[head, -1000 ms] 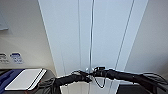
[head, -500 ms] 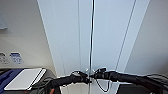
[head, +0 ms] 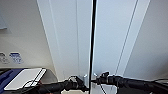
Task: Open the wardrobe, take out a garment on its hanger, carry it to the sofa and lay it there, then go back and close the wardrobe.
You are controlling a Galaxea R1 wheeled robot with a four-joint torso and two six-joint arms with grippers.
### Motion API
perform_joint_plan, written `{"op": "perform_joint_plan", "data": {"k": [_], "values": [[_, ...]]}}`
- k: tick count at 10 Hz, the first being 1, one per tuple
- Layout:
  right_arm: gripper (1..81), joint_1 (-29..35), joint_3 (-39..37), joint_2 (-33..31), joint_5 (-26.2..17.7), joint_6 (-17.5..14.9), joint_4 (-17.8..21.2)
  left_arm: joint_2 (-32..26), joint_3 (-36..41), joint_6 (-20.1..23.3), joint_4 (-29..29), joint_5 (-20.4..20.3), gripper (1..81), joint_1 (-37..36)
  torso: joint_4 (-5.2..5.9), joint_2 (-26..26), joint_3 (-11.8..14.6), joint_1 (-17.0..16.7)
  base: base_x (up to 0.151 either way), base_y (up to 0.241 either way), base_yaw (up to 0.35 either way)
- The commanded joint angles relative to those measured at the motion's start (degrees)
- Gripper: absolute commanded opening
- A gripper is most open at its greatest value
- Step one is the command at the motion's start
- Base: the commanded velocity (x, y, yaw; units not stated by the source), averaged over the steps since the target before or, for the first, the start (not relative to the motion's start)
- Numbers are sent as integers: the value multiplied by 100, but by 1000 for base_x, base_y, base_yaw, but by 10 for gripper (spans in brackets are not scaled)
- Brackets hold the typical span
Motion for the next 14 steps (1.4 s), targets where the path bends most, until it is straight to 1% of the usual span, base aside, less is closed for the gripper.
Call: {"op": "perform_joint_plan", "data": {"k": [1, 2, 3, 4, 5, 6, 8, 9, 10, 12, 13, 14], "values": [[811, -138, 1477, 67, 481, 121, 334, -879, 3230, 149, -53, -674, 811, 388, 0, 0, 0, 0, 0, 0, 0], [811, -358, 1751, -144, 648, 93, 167, -1232, 3678, 141, 160, -692, 811, 625, 0, 0, 0, 0, 0, 0, 0], [811, -586, 2058, -424, 780, 93, 0, -1575, 4101, 149, 205, -692, 811, 819, 0, 0, 0, 0, 0, 0, 0], [811, -771, 2443, -775, 816, 93, -193, -1935, 4514, 149, 448, -709, 811, 1047, 0, 0, 0, 0, 0, 0, 0], [811, -939, 2847, -1170, 842, 93, -360, -2338, 4772, 141, 574, -863, 811, 1250, 0, 0, 0, 2, 0, 0, 0], [811, -1088, 3149, -1531, 1034, 93, -493, -2849, 4982, 149, 653, -1261, 811, 1391, 0, 0, 0, 2, 0, 0, 0], [811, -1412, 3404, -2199, 1596, 93, -651, -3605, 5184, 149, 803, -1369, 811, 1611, 0, 0, 0, 6, 0, 0, 0], [811, -1589, 3554, -2534, 1756, 102, -800, -3975, 5361, 167, 846, -1369, 811, 1811, 0, 0, 0, 6, 0, 0, 0], [811, -1739, 3730, -2921, 1871, 101, -924, -4389, 5572, 202, 1126, -1412, 811, 2112, 0, 0, 2, 9, 0, 0, 0], [811, -2038, 3933, -3581, 2335, 102, -1126, -5145, 5819, 211, 1776, -2053, 811, 2936, 0, 0, 4, 9, 0, 0, 0], [811, -2205, 3942, -3862, 2625, 111, -1215, -5401, 5819, 211, 2040, -2387, 811, 3359, 0, 0, 4, 11, 0, 0, 0], [811, -2424, 3925, -4161, 2933, 111, -1293, -5559, 5767, 211, 2287, -2598, 811, 3842, 0, 0, 4, 13, 0, 0, 0]]}}
